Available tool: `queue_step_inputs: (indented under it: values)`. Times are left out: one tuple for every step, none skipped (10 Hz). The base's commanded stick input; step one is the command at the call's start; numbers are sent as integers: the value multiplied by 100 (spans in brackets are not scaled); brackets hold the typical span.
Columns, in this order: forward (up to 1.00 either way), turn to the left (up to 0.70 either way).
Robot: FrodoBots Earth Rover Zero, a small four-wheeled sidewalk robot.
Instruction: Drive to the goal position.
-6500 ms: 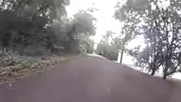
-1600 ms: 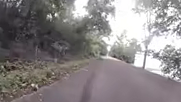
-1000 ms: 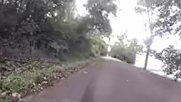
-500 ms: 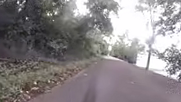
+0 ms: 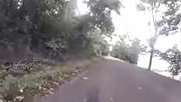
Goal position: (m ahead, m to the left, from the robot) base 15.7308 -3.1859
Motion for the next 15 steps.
queue_step_inputs:
  values:
    - [70, 1]
    - [70, 1]
    - [70, 1]
    - [70, -1]
    - [70, -28]
    - [70, -34]
    - [70, -34]
    - [70, -34]
    - [70, -34]
    - [70, -6]
    - [70, 1]
    - [70, 1]
    - [70, 1]
    - [70, 1]
    - [70, 1]
